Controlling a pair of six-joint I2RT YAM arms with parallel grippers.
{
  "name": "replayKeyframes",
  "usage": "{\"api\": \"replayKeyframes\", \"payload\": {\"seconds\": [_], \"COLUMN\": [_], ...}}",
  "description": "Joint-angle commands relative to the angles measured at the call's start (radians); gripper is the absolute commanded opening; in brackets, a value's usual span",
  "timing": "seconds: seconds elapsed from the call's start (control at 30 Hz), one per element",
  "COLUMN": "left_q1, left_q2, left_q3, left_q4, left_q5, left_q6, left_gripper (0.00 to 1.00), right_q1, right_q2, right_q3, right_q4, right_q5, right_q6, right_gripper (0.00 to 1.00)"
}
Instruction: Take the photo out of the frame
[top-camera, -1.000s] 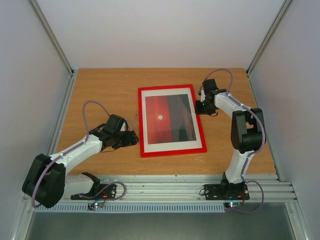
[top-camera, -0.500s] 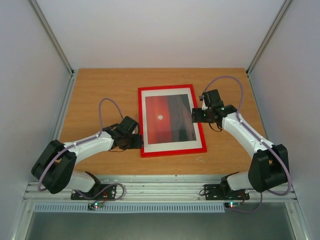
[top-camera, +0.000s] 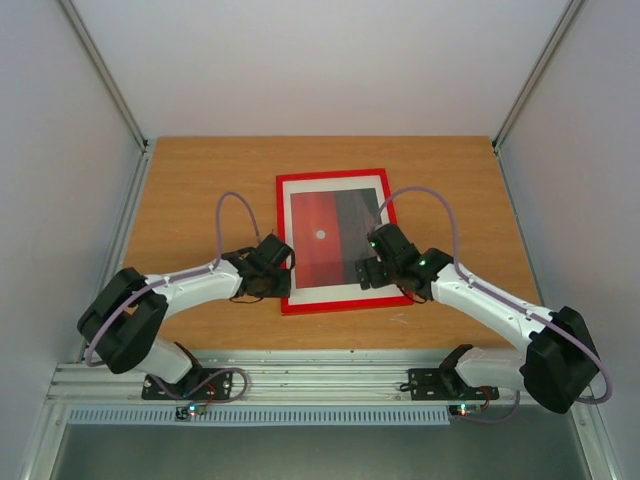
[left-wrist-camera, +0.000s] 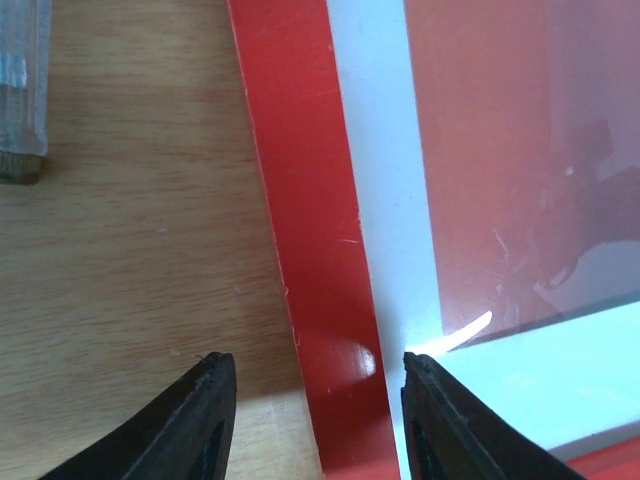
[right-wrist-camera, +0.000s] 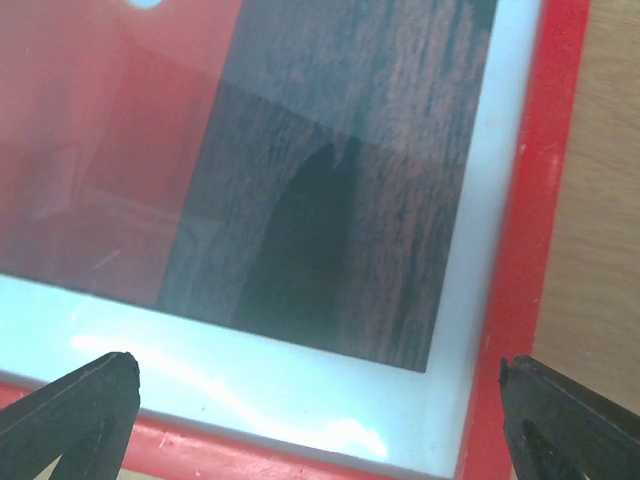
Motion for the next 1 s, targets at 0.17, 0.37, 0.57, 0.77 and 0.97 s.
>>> {"api": "replayKeyframes", "payload": {"seconds": [0.17, 0.37, 0.57, 0.77, 0.97], "left_q1": [-0.018, -0.018, -0.009, 0.042, 0.128], "left_q2": [0.053, 0.067, 0.091, 0.142, 0.172], "left_q3": [0.031, 0.061, 0.138, 0.228, 0.297], "left_q4": [0.025, 0.015, -0.002, -0.012, -0.001], "left_q5": [-0.035, -0.055, -0.088, -0.095, -0.031], "left_q6": [-0.01, 0.005, 0.045, 0.095, 0.126], "left_gripper": [0.37, 0.23, 0.16, 0.1, 0.07], "right_q1": [0.135, 0.166, 0.166, 0.208, 0.252], "right_q2": [-0.051, -0.097, -0.134, -0.204, -0.152], "right_q3": [-0.055, -0.061, -0.048, -0.119, -0.147], "right_q4": [0.095, 0.158, 0.194, 0.367, 0.432], "right_q5": [0.141, 0.169, 0.192, 0.138, 0.006], "right_q6": [-0.019, -0.082, -0.143, -0.304, -0.467], "right_gripper": [0.99, 0.99, 0.98, 0.98, 0.95]}}
